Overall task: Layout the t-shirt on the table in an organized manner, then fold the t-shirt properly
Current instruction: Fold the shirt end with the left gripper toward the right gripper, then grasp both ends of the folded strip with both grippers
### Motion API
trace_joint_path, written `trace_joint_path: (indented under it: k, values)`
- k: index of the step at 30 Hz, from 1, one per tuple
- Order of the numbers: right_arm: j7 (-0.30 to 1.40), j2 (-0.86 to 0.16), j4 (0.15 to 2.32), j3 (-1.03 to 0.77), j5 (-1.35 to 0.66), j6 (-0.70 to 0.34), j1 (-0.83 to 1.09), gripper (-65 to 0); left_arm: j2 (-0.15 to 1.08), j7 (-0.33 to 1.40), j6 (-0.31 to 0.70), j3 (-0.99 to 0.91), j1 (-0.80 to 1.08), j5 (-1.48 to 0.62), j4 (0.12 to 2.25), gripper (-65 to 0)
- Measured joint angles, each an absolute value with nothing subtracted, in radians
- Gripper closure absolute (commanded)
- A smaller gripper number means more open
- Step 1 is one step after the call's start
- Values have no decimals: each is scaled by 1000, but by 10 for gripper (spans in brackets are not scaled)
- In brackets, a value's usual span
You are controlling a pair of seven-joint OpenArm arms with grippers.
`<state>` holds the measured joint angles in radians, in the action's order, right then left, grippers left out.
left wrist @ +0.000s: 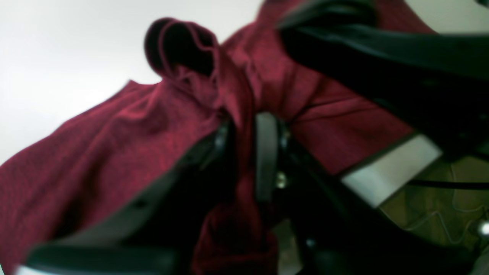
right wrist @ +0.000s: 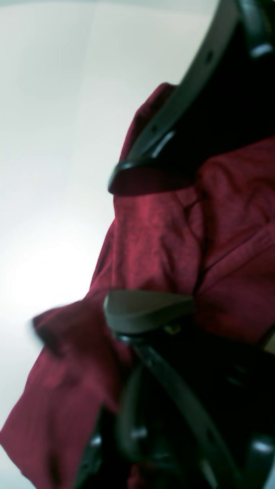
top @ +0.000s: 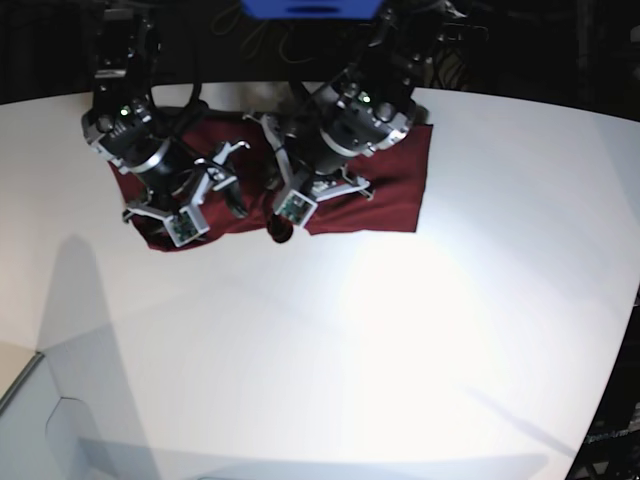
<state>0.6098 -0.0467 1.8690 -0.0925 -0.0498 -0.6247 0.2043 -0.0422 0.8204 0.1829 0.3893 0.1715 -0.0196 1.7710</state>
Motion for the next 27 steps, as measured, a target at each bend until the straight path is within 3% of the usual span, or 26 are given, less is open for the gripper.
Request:
trace_joint_path:
  k: [2, 9, 14, 22, 27]
  values:
    - [609, -47, 1869, -93, -49, -625, 206, -391, -42, 815, 183, 389, 170, -19, 1771, -219]
    - [609, -47, 1869, -93, -50, -625, 207, -391, -41, 811, 184, 381, 165, -27, 1775, -224]
    - [611, -46, 1870, -97, -50, -625, 205, -392, -30, 804, 190, 335, 171, -39, 1903, -222]
    - [641, 57, 1869, -385, -54, -621, 160, -444, 11, 826, 188, 27, 181, -24, 1794, -221]
    - [822, 69, 1867, -528, -49, -621, 102, -466, 51, 812, 184, -16, 184, -25, 1746, -221]
